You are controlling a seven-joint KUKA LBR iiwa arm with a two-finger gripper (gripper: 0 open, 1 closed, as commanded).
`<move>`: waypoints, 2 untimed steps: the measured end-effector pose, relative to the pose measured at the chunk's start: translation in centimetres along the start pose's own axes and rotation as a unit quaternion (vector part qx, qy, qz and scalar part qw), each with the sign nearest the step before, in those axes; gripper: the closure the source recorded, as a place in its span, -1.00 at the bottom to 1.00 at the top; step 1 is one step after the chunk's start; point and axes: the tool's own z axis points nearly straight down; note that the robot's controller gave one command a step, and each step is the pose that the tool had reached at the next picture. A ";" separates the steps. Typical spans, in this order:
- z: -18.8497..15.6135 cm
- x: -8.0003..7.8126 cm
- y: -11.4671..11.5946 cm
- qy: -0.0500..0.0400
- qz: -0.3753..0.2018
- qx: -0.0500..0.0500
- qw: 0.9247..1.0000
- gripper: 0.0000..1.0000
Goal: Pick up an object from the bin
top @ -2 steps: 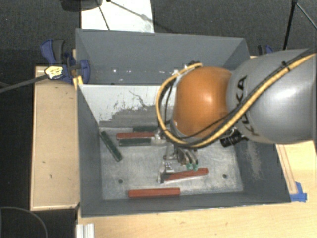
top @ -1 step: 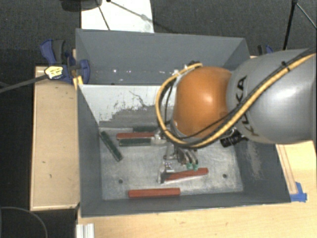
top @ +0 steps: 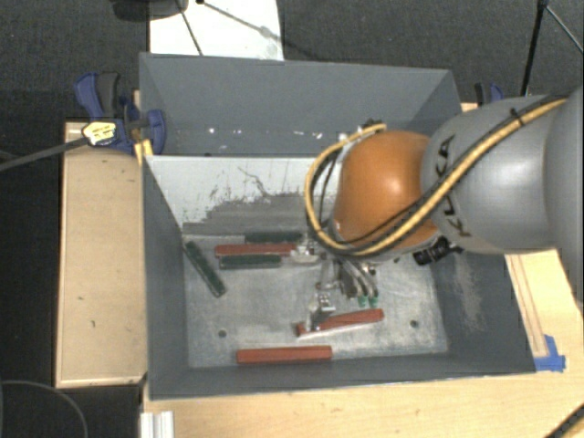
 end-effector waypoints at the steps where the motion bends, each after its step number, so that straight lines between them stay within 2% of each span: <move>1: 6.1 3.1 -2.1 -0.002 0.022 0.000 1.000 1.00; 2: 6.1 3.1 -2.1 -0.002 0.023 0.000 1.000 1.00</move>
Offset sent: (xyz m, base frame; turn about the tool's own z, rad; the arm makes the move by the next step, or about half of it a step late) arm 0.0000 0.0000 0.0000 0.0000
